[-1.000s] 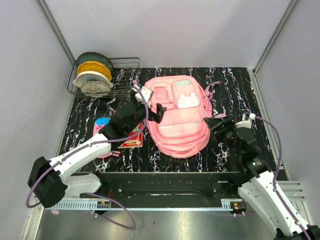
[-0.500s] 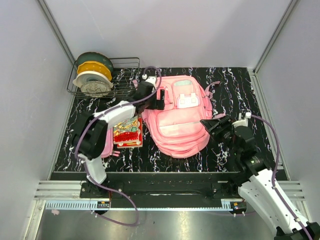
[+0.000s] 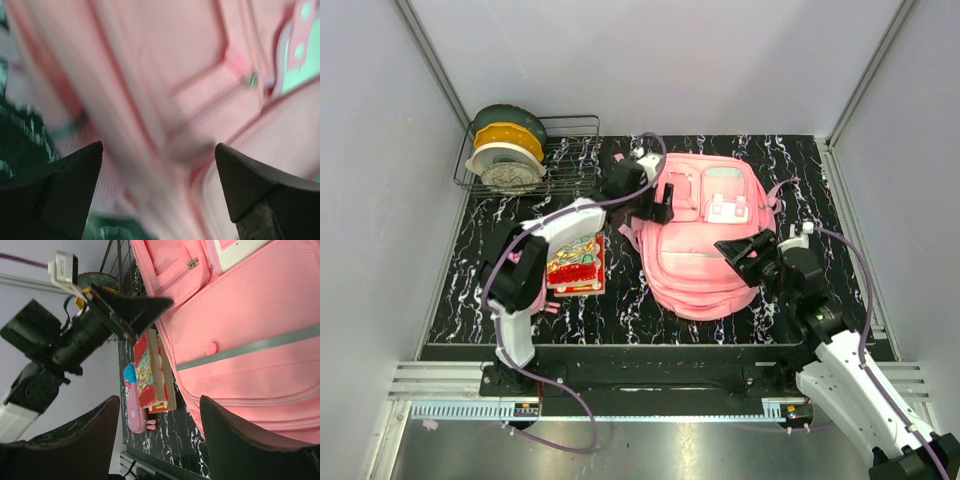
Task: Pack the student bag
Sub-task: Pick up the book from the center of the board.
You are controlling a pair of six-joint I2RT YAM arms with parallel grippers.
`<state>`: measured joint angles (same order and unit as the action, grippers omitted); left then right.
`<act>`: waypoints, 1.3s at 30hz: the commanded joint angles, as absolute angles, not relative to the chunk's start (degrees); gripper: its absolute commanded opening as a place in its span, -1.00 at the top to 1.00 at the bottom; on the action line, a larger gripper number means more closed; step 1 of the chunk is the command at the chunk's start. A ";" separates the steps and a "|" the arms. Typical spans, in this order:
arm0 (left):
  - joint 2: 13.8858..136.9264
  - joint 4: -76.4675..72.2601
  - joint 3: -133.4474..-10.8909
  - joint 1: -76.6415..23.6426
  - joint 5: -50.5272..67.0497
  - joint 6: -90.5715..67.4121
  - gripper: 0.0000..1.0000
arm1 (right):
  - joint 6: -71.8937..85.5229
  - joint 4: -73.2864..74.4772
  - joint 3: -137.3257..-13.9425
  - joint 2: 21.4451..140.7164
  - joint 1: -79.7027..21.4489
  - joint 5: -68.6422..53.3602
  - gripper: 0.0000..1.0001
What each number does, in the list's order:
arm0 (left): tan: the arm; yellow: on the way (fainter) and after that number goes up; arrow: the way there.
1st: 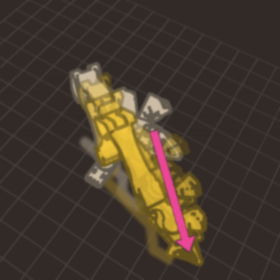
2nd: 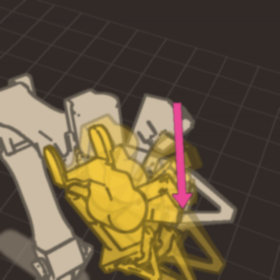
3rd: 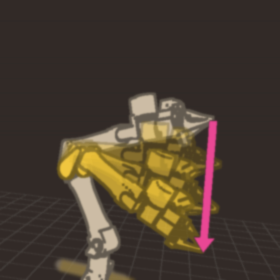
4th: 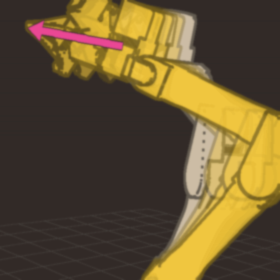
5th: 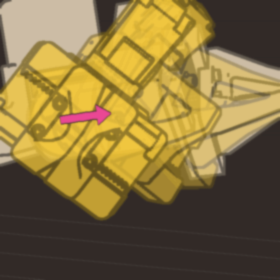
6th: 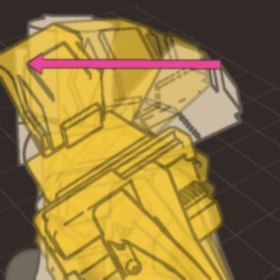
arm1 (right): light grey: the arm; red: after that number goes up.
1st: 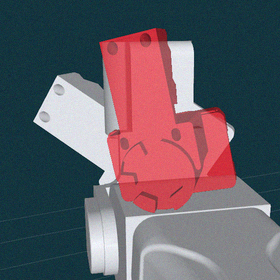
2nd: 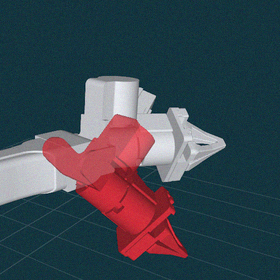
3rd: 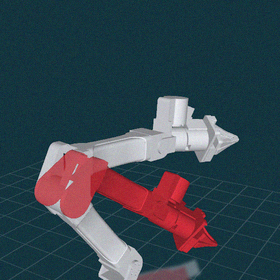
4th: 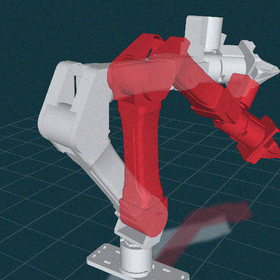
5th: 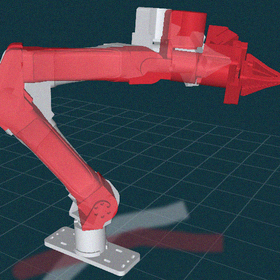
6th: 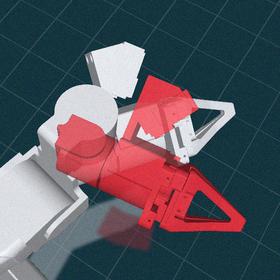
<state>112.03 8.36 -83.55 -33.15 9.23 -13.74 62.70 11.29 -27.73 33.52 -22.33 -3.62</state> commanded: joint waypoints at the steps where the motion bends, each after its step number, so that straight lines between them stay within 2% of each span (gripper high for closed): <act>1: 95.15 2.48 -70.25 -31.48 4.59 -15.63 -0.98 | 60.12 5.81 -28.56 35.94 -22.15 -8.25 -0.42; 3: 87.68 0.45 -63.41 -30.50 1.69 -15.91 -0.98 | 58.98 5.89 -28.83 38.05 -22.32 -9.22 -0.42; 6: 81.76 0.52 -59.34 -28.83 0.09 -14.77 -0.98 | 58.19 4.14 -28.39 40.34 -22.41 -10.81 -0.42; 7: 78.61 1.92 -58.63 -28.39 -4.87 -14.77 -0.98 | 57.92 2.13 -28.30 40.95 -22.41 -12.12 -0.41; 10: 74.11 4.04 -55.64 -26.38 -13.33 -15.55 -0.98 | 56.61 0.53 -29.70 44.37 -22.50 -14.66 -0.41; 12: 73.13 4.30 -53.45 -24.09 -13.19 -16.17 -0.98 | 55.47 0.53 -31.63 48.41 -23.46 -15.64 -0.41; 19: 79.71 10.36 -54.22 -13.38 -6.78 -17.22 -0.98 | 50.36 -1.67 -38.75 59.58 -34.44 -10.73 -0.42; 25: 87.01 11.61 -56.08 -8.71 -5.10 -16.61 -0.98 | 51.50 -7.54 -41.22 67.67 -40.15 -9.67 -0.43; 28: 88.68 8.98 -54.49 -6.51 -2.05 -16.61 -0.98 | 50.53 -13.35 -42.97 73.72 -40.78 -16.25 -0.43; 31: 90.70 8.01 -54.93 -5.71 2.17 -16.79 -0.98 | 50.80 -14.23 -45.78 79.26 -42.62 -14.60 -0.43; 34: 88.60 1.52 -50.37 -5.45 3.16 -17.84 -0.98 | 49.57 -13.89 -49.56 84.63 -43.24 -13.62 -0.43; 39: 94.03 4.83 -53.78 -4.57 6.41 -16.70 -0.98 | 50.27 -18.27 -53.70 93.33 -43.51 -16.69 -0.43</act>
<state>91.26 7.16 -51.31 -5.28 1.76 -16.95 50.78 -11.49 -49.89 89.17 -42.98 -14.13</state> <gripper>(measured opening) 0.988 0.716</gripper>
